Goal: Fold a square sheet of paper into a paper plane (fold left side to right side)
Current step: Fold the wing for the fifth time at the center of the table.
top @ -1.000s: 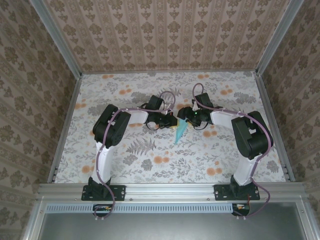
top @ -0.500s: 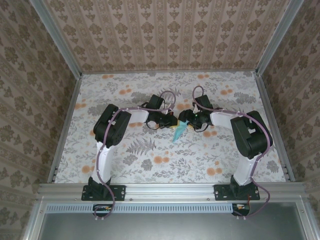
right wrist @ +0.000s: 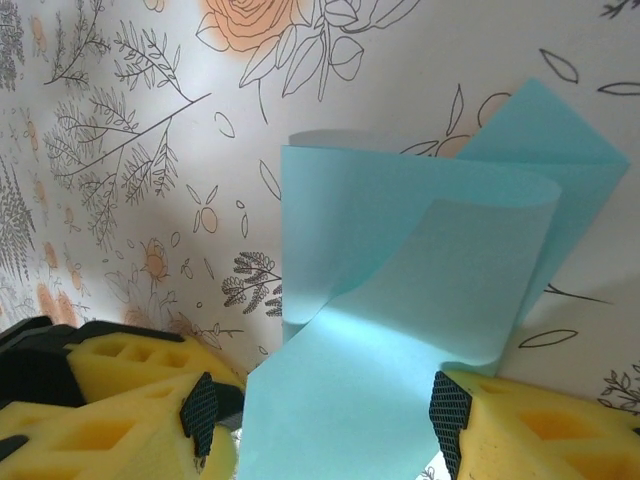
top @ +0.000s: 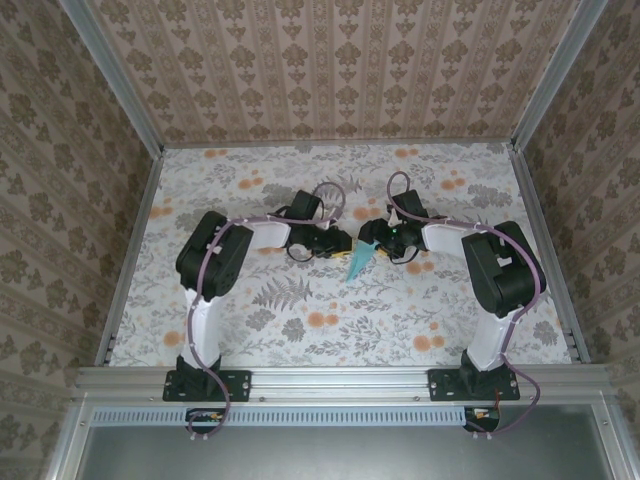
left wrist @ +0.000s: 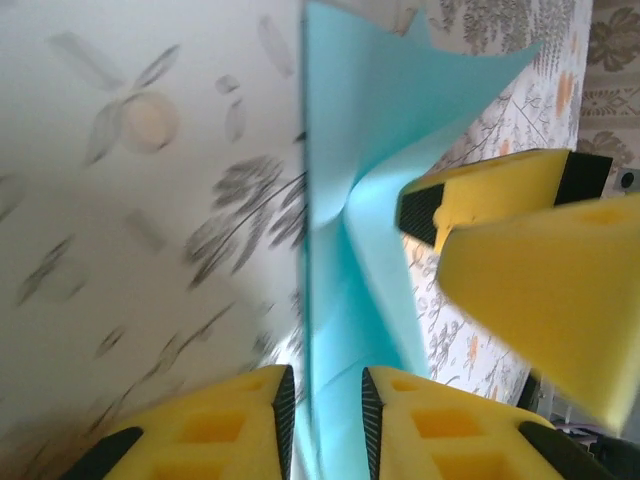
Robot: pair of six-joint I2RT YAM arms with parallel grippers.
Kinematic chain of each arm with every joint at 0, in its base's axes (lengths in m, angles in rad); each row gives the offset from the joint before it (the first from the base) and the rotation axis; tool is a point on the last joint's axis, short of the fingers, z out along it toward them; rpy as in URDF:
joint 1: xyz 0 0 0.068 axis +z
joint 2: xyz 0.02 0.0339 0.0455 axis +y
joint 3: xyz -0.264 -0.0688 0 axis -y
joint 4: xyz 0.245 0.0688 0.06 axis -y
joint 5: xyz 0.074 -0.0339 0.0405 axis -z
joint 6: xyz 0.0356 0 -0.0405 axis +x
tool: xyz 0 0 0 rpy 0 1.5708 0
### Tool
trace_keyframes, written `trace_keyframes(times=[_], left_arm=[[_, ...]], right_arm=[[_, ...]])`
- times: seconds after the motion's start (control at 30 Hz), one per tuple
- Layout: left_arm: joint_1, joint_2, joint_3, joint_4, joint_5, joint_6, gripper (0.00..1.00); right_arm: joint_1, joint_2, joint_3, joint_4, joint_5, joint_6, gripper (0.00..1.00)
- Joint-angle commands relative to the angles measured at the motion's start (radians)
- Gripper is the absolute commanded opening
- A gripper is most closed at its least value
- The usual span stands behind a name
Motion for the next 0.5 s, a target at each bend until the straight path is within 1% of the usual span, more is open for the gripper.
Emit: trace_keyframes(times=[0.0,0.13,0.27,0.37,0.47], left_arm=[[0.03,-0.106,-0.06,-0.042,-0.024,0.024,0.29],[0.023,-0.191,-0.107,-0.068,0.002,0.027,0.29],[0.0,-0.255,-0.134,-0.063,0.047,-0.001,0.28],[-0.03,-0.263,-0.122,-0.06,0.086,-0.025,0.27],[-0.069,-0.248,-0.1,-0.054,0.103,-0.049,0.27]], right_arm=[[-0.004,0.059,-0.032,-0.073,0.045,0.002,0.63],[-0.004,0.061,-0.032,-0.067,0.041,0.003,0.63],[-0.003,0.065,-0.027,-0.065,0.036,0.003,0.63],[-0.002,0.07,-0.025,-0.063,0.033,0.005,0.63],[-0.002,0.073,-0.021,-0.063,0.032,0.006,0.63]])
